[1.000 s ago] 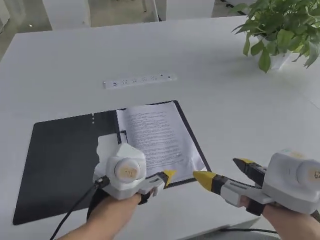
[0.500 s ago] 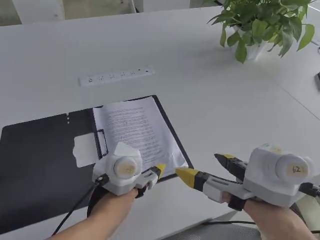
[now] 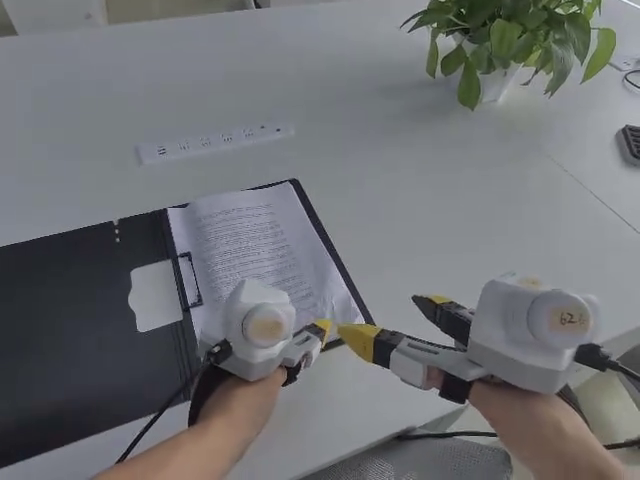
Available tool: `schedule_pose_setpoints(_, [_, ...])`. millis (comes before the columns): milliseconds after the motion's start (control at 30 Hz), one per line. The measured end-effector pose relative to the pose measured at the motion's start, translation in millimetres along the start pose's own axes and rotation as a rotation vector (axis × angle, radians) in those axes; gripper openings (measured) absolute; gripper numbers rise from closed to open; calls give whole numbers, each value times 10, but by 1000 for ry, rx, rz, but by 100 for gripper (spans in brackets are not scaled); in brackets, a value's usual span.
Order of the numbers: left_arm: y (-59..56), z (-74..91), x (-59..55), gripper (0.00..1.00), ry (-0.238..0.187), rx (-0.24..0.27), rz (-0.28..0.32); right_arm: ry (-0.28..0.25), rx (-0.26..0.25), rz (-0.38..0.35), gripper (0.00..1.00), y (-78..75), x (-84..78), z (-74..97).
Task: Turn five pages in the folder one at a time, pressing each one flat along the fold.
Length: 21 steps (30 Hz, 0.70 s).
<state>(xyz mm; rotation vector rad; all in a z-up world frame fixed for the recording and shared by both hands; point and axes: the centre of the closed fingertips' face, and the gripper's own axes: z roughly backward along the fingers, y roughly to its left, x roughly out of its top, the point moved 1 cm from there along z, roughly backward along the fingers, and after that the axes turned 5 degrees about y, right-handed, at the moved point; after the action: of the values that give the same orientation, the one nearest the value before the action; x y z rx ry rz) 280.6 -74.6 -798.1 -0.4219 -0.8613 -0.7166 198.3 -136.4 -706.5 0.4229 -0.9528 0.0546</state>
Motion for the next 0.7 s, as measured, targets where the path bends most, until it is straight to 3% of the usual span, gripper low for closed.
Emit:
schedule_pose_setpoints(233, [-19,-19,-40,49,7,20,-50,27,4,7,69,-65,-40,-89])
schedule_pose_setpoints(367, [-55,-19,-40,42,-8,13,-78,56,15,17,64,-88,-83,-164])
schedule_pose_setpoints(700, [-51,-11,-40,34,-36,8,-90,98,39,23,61,-96,-163,-338])
